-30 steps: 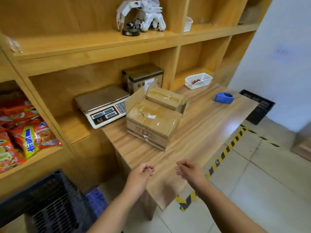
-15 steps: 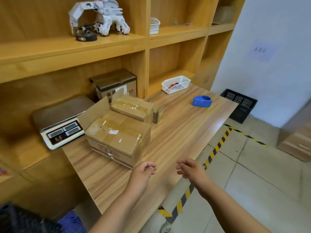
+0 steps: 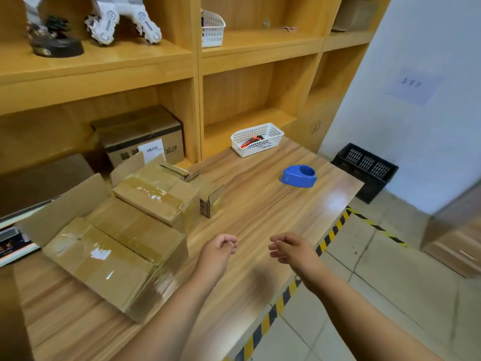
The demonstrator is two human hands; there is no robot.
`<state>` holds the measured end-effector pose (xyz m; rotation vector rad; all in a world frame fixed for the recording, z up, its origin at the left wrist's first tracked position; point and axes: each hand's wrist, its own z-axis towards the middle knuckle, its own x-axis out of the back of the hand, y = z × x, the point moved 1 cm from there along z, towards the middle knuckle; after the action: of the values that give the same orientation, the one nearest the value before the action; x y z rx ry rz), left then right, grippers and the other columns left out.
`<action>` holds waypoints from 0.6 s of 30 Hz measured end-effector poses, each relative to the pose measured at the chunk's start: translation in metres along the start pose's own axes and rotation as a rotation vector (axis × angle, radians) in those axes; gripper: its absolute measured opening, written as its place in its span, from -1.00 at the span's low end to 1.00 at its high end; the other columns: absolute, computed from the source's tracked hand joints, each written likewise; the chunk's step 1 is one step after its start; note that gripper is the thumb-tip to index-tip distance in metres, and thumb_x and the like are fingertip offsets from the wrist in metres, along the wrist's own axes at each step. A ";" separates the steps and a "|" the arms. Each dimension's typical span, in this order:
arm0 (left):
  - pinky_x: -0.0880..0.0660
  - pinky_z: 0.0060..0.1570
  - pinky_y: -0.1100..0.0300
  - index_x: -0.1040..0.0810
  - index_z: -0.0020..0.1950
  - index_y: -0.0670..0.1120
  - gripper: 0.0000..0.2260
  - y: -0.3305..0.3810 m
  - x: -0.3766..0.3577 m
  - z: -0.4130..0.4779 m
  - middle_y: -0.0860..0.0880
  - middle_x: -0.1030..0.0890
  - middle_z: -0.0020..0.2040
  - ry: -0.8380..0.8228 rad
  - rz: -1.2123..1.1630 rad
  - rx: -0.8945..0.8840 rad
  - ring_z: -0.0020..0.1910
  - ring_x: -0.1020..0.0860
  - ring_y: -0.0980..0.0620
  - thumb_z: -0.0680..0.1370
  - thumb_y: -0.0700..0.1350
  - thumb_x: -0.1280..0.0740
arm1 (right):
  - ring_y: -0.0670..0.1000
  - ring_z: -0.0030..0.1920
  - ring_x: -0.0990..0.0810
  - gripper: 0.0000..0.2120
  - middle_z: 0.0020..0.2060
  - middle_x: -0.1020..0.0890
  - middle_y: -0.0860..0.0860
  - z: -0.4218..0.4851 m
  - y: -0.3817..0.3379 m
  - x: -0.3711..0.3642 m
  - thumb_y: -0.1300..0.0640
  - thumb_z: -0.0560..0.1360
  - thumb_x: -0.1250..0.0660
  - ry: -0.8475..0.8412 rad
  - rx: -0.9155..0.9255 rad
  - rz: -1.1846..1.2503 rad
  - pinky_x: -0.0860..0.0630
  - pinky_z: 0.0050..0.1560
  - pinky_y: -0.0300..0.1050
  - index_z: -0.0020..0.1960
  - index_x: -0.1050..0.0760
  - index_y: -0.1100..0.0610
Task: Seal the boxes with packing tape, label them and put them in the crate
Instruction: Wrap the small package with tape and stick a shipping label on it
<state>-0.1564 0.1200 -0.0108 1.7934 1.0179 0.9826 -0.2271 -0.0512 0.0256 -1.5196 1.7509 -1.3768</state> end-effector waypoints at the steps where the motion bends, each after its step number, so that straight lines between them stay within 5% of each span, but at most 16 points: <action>1: -0.46 0.04 0.14 -0.55 0.00 -0.02 -0.80 0.002 -0.005 0.006 0.07 -0.60 -0.02 0.002 0.011 0.009 -0.04 -0.55 0.13 0.58 -0.20 -0.15 | -0.03 -0.14 -0.61 -0.84 -0.09 -0.64 0.08 0.010 0.000 0.004 0.24 0.56 -0.19 -0.012 -0.014 -0.002 -0.48 -0.14 -0.21 0.04 -0.53 0.12; 7: -0.46 -0.08 0.16 -0.53 -0.10 0.09 -0.78 0.010 -0.014 0.056 0.06 -0.61 -0.02 0.117 0.062 0.014 -0.03 -0.56 0.05 0.58 -0.18 -0.16 | -0.02 -0.15 -0.60 -0.84 -0.13 -0.64 0.05 0.084 -0.007 0.015 0.24 0.54 -0.21 -0.098 -0.027 -0.034 -0.47 -0.18 -0.24 0.04 -0.55 0.16; 11: -0.39 -0.16 0.27 -0.51 0.03 0.09 -0.82 0.021 -0.015 0.085 0.12 -0.56 0.05 0.204 0.161 -0.022 -0.01 -0.51 0.14 0.59 -0.15 -0.18 | -0.06 -0.28 -0.56 -0.83 -0.21 -0.60 0.07 0.128 -0.013 0.012 0.31 0.53 -0.20 -0.177 0.000 -0.032 -0.43 -0.33 -0.37 -0.01 -0.55 0.22; 18: -0.30 0.28 0.18 -0.44 0.36 -0.10 -0.63 0.059 -0.032 0.169 -0.06 -0.47 0.34 0.498 0.448 -0.072 0.32 -0.40 -0.03 0.55 -0.23 -0.20 | -0.10 -0.45 -0.50 -0.82 -0.36 -0.56 0.05 0.241 -0.037 0.034 0.37 0.54 -0.15 -0.375 0.028 -0.082 -0.38 -0.40 -0.31 -0.08 -0.50 0.19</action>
<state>-0.0014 0.0250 -0.0229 1.7936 0.8615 1.7838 -0.0203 -0.1723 -0.0313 -1.7202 1.4466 -1.0616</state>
